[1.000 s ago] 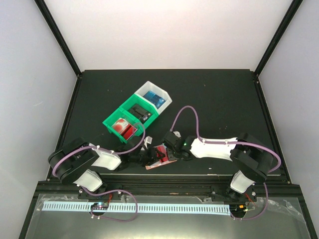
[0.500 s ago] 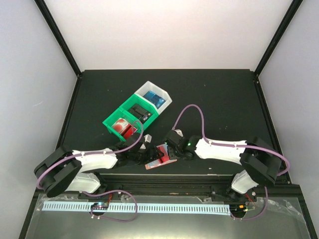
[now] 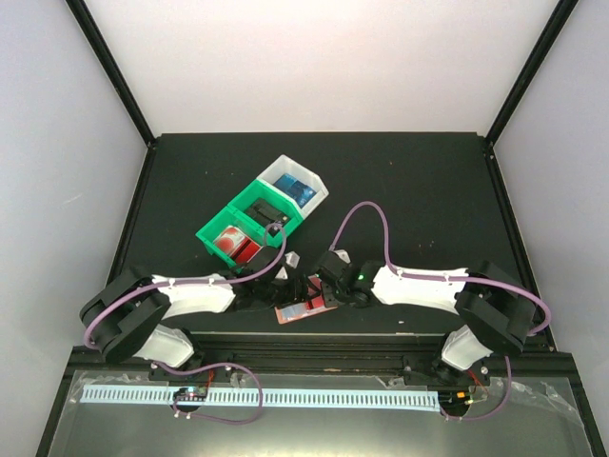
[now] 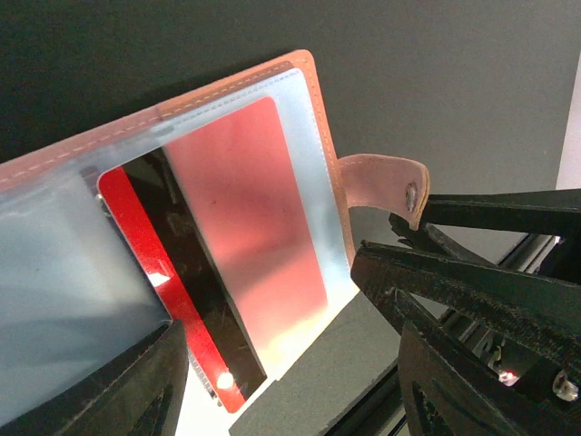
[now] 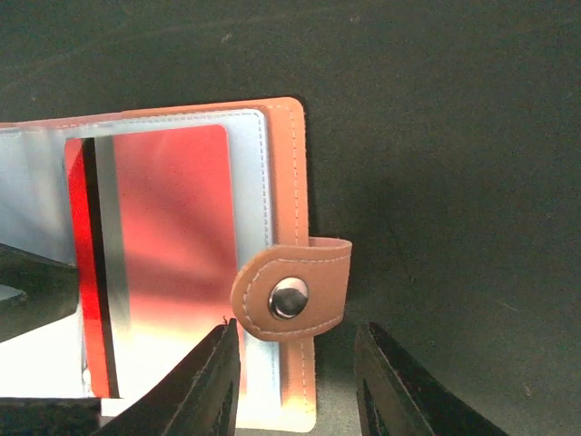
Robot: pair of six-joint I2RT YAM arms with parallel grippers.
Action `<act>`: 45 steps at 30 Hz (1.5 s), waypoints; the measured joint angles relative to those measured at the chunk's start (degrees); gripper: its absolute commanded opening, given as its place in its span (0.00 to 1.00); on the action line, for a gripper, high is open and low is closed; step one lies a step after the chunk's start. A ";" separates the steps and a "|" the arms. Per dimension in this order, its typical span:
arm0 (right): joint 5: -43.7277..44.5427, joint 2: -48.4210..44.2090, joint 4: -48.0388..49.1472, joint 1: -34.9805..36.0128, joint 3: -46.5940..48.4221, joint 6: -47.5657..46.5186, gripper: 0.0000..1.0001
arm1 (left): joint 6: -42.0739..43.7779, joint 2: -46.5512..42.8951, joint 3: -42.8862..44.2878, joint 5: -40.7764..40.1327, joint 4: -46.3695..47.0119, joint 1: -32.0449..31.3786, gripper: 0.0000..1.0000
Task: Put the credit cards into the card holder
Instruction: Insert the credit card into the card holder, then close the card holder at the center of the board.
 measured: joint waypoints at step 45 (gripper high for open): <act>11.93 9.27 -5.27 0.90 9.29 -3.04 0.31 | -0.15 -21.79 -9.20 -4.96 -16.83 5.79 0.83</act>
